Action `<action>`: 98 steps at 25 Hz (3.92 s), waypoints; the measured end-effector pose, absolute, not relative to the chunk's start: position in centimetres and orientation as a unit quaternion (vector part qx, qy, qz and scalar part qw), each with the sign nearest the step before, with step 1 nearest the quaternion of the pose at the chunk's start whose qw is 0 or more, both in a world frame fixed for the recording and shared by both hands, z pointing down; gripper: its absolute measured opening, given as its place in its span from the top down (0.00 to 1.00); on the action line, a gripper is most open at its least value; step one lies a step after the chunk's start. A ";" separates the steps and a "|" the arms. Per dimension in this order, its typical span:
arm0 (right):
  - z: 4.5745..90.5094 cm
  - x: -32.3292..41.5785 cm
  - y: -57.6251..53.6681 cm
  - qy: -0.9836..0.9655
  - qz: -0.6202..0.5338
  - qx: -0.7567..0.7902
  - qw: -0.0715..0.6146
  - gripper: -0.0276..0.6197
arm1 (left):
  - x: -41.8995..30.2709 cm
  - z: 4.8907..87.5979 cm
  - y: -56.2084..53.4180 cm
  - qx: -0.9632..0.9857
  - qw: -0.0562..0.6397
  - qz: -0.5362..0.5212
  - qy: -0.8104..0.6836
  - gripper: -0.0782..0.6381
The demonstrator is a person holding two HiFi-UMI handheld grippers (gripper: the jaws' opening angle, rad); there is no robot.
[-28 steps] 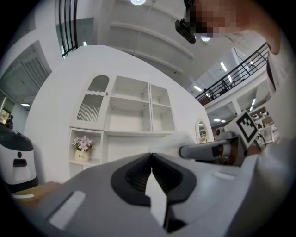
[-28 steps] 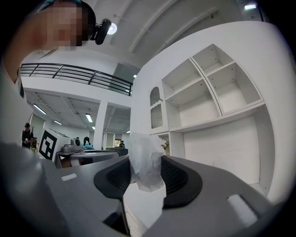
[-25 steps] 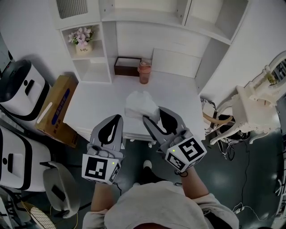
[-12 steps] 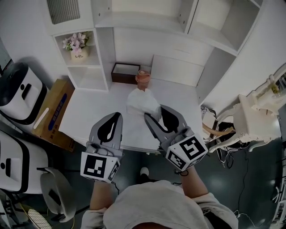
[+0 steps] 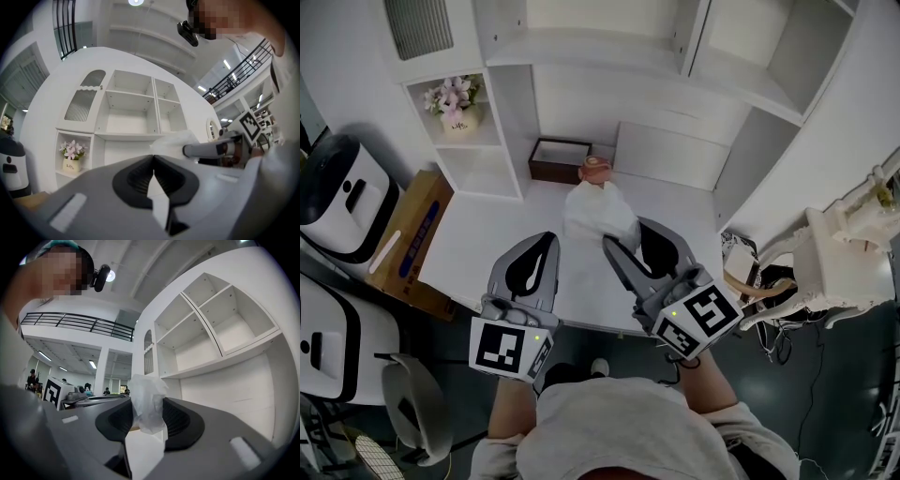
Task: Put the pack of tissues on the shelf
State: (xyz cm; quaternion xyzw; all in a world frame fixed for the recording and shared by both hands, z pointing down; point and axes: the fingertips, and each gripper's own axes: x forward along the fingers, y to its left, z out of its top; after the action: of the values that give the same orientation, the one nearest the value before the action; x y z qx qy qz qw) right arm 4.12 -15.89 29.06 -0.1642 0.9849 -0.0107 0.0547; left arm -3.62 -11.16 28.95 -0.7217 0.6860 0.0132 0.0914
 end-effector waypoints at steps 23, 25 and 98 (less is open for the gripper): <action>29.5 -2.5 -21.2 0.977 -0.017 -0.208 0.040 0.69 | -10.4 28.4 -16.8 -0.746 0.092 0.008 0.660 0.89; 29.4 -3.4 -21.6 0.975 -0.018 -0.217 0.040 0.69 | -11.5 28.2 -17.4 -0.752 0.090 0.009 0.653 0.89; 15.1 -9.7 -38.5 0.882 0.099 -0.460 0.022 0.69 | -22.4 27.3 -28.3 -0.848 0.086 0.031 0.522 0.89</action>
State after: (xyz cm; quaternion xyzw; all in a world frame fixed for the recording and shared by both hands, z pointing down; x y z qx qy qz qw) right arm -9.72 -38.52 15.06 -0.4600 0.8821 0.0992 0.0217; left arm -22.42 -28.26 27.27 -0.8479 0.5223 0.0309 0.0863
